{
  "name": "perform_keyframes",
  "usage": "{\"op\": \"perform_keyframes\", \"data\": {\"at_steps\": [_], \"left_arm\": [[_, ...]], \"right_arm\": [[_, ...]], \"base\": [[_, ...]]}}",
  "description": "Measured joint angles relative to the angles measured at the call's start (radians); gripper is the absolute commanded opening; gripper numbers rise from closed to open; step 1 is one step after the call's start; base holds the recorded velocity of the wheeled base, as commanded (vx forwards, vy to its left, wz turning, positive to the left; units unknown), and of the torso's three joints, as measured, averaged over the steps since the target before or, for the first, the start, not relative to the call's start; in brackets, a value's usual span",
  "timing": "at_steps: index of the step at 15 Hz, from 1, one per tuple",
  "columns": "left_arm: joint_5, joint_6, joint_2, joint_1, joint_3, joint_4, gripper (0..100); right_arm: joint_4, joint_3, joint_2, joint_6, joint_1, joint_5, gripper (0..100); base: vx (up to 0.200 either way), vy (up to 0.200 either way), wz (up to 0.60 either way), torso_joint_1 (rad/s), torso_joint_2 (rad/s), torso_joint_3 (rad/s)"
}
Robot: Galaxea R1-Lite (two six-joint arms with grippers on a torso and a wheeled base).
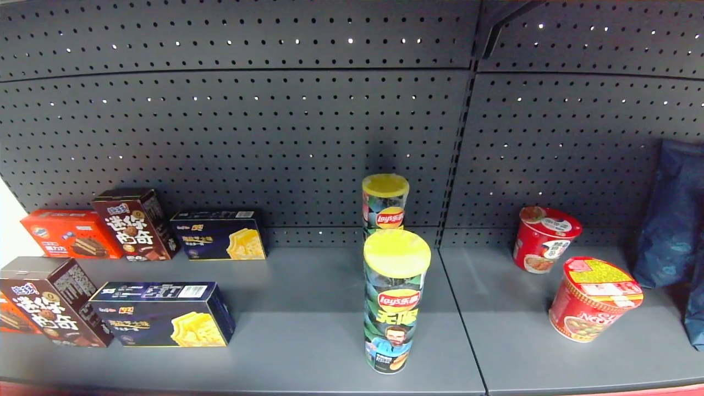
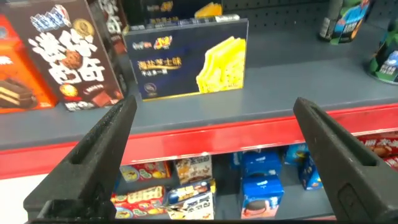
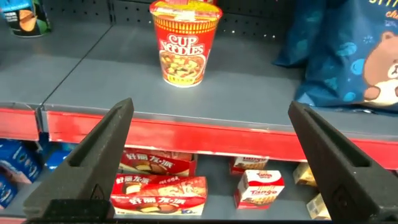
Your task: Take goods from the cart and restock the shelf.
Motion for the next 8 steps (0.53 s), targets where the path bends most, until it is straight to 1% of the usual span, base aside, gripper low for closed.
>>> {"op": "perform_keyframes", "data": {"at_steps": [1,3,8], "left_arm": [[0.0,0.0,0.0,0.0,0.0,0.0,100],[0.0,0.0,0.0,0.001,0.0,0.0,100],[0.0,-0.002,0.0,0.001,0.0,0.0,100]], "right_arm": [[-0.001,0.0,0.0,0.0,0.0,0.0,100],[0.0,0.0,0.0,0.0,0.001,0.0,100],[0.0,0.0,0.0,0.0,0.001,0.0,100]], "base": [[0.0,0.0,0.0,0.0,0.0,0.0],[0.0,0.0,-0.6,0.005,0.0,0.002],[0.0,0.0,0.0,0.0,0.0,0.0]]}}
